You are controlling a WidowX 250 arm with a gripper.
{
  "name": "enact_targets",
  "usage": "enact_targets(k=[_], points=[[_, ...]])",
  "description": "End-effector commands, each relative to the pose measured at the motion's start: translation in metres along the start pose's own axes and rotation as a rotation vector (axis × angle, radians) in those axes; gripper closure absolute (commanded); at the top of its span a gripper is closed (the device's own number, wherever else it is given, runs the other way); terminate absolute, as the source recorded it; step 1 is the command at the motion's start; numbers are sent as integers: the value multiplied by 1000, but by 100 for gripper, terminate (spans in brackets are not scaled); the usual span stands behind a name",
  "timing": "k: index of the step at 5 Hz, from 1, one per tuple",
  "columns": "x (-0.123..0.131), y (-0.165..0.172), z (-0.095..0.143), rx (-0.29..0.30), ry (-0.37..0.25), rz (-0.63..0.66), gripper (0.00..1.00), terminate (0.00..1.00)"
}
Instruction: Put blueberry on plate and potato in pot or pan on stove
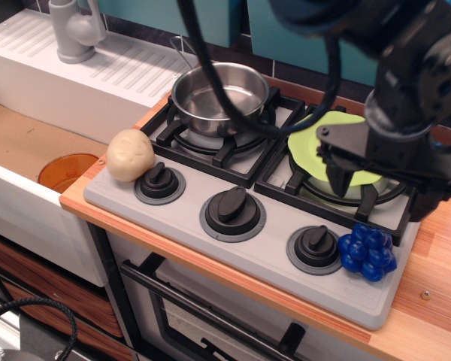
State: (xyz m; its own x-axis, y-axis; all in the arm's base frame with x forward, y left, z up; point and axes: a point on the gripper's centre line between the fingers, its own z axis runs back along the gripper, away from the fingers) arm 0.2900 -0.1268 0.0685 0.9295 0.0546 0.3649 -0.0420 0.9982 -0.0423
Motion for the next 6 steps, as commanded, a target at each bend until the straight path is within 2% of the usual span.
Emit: enact_targets(k=[1, 6], points=[[2, 9, -6, -11, -65, -9, 0, 0], [-31, -17, 8, 16, -66, 46, 0, 0]])
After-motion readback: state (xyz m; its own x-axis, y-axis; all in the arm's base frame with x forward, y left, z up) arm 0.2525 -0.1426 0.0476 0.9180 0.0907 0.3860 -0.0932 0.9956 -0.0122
